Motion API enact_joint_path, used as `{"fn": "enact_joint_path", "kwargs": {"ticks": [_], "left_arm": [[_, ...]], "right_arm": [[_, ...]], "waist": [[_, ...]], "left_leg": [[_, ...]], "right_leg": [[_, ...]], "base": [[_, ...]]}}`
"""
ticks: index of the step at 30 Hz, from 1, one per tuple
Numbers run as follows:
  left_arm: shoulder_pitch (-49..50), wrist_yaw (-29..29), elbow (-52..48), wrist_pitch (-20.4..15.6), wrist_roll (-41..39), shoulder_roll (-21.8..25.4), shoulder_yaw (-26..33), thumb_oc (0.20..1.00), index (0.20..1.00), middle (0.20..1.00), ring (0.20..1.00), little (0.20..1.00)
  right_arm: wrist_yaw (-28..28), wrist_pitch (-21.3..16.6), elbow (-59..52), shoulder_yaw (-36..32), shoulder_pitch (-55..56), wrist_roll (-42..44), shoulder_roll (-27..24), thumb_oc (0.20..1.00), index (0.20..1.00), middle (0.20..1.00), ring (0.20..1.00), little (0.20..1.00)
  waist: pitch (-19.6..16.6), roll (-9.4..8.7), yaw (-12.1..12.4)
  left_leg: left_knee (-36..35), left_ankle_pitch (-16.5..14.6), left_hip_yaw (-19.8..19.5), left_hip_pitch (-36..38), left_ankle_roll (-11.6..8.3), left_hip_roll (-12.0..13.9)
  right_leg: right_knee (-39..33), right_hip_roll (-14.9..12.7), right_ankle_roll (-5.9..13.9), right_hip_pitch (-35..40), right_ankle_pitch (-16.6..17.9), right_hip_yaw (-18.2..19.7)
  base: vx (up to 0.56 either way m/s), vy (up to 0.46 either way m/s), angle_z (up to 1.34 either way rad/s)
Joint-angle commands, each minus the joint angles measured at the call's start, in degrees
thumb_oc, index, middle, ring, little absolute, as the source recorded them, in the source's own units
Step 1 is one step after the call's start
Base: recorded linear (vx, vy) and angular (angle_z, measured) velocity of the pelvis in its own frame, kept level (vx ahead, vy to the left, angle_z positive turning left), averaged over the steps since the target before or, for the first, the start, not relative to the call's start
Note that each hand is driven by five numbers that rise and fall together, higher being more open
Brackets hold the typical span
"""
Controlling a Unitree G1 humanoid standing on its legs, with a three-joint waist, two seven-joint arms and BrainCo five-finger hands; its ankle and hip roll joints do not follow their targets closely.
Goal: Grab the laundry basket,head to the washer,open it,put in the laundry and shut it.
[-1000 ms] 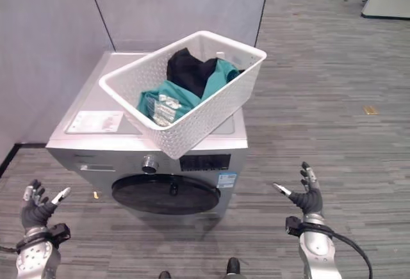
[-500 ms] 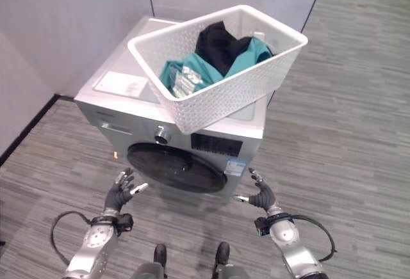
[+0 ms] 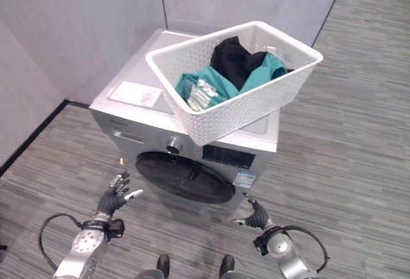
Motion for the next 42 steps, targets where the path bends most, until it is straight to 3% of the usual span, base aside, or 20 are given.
{"fn": "enact_joint_path", "kwargs": {"ticks": [1, 21, 33, 37, 42], "left_arm": [[-0.63, -1.19, -2.45, -2.38, 0.81, 2.34, 0.85, 1.0, 1.0, 1.0, 1.0, 1.0], [1.59, -3.44, -5.7, -2.05, -4.41, 2.71, 0.93, 1.0, 1.0, 1.0, 1.0, 1.0], [0.56, -3.26, -6.96, -2.23, -9.31, 2.16, -0.78, 1.0, 1.0, 1.0, 1.0, 1.0], [0.37, -2.94, -6.61, -2.45, -9.56, 2.03, -1.5, 1.0, 1.0, 1.0, 1.0, 1.0], [0.87, -2.2, -6.83, -2.66, -9.48, 1.97, -1.34, 1.0, 1.0, 1.0, 1.0, 1.0]], "right_arm": [[-1.67, -1.29, 2.24, 1.94, -4.49, -1.83, 0.28, 1.0, 1.0, 1.0, 1.0, 1.0], [-4.07, -0.6, 15.4, 4.92, -13.91, 0.66, 5.32, 1.0, 1.0, 1.0, 1.0, 1.0], [-3.94, -1.06, 28.16, 10.91, -20.73, 4.27, 13.26, 1.0, 1.0, 1.0, 1.0, 1.0], [-3.06, -1.59, 26.97, 13.23, -20.38, 5.22, 15.03, 1.0, 1.0, 1.0, 1.0, 1.0], [-3.72, -2.08, 22.05, 14.0, -19.85, 3.86, 13.41, 1.0, 1.0, 1.0, 1.0, 1.0]], "waist": [[-2.1, -1.8, 0.78], [-1.45, 0.0, 4.55], [0.1, 2.38, 6.91], [0.43, 2.82, 7.19], [0.72, 2.96, 6.88]], "left_leg": [[1.42, -1.94, 0.06, -2.88, 1.25, -0.31], [1.11, -2.15, -3.18, -4.21, 2.2, -2.76], [1.41, -1.46, -4.33, -6.18, 2.31, -3.61], [1.4, -1.36, -4.51, -6.51, 2.25, -3.78], [1.33, -1.26, -4.46, -6.57, 2.17, -3.68]], "right_leg": [[2.27, -3.06, 3.51, 2.78, -8.81, 2.26], [1.11, -4.5, 4.15, 3.45, -8.35, 0.03], [0.74, -4.87, 4.23, 2.42, -7.94, -0.12], [0.69, -4.95, 4.26, 2.24, -7.95, -0.2], [0.62, -5.03, 4.33, 2.26, -8.06, -0.34]], "base": [[0.05, 0.01, 0.2], [0.02, 0.0, 0.09], [0.0, 0.003, 0.01], [-0.01, 0.01, 0.09], [0.0, 0.002, 0.03]]}}
